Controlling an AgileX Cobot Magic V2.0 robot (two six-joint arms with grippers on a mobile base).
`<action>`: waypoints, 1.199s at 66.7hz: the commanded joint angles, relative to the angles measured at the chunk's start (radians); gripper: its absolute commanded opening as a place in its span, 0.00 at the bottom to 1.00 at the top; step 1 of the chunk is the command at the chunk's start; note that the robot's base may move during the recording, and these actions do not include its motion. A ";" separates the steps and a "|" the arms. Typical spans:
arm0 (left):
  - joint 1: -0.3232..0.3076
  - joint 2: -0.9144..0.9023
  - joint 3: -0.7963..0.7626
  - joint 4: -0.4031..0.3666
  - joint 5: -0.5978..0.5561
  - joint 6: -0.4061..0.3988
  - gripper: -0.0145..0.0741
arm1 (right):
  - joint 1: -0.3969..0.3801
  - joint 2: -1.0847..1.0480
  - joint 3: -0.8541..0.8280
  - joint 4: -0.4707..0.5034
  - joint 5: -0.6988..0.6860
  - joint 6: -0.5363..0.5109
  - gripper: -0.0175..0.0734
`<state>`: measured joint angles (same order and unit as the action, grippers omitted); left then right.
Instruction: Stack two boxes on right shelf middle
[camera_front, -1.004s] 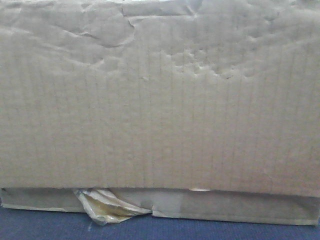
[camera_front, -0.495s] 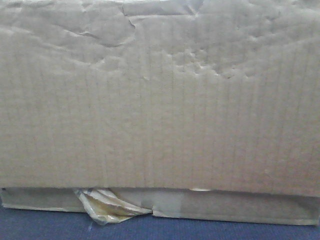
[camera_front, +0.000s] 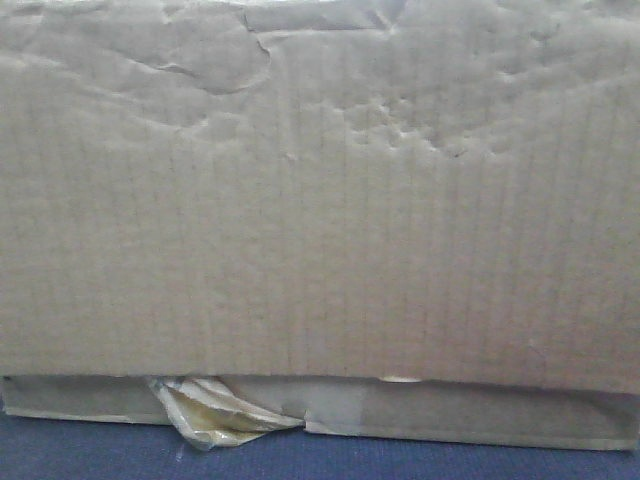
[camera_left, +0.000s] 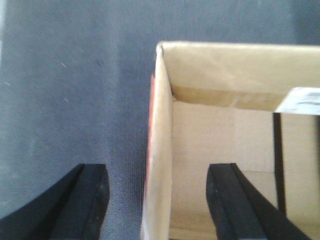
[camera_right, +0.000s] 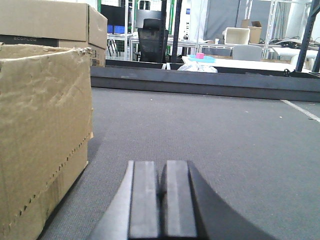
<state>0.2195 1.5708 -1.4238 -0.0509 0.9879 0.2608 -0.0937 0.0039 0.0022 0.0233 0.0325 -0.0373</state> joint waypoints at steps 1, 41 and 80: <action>0.003 0.041 -0.006 0.004 -0.013 0.002 0.51 | -0.004 -0.004 -0.002 0.002 -0.025 -0.006 0.01; 0.061 0.061 -0.069 0.040 0.073 -0.006 0.04 | -0.004 -0.004 -0.002 0.002 -0.025 -0.006 0.01; 0.121 -0.119 -0.547 -0.223 0.233 -0.194 0.04 | -0.004 -0.004 -0.002 0.002 -0.025 -0.006 0.01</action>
<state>0.3997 1.4896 -1.9005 -0.2674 1.2208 0.1538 -0.0937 0.0039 0.0022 0.0233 0.0325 -0.0373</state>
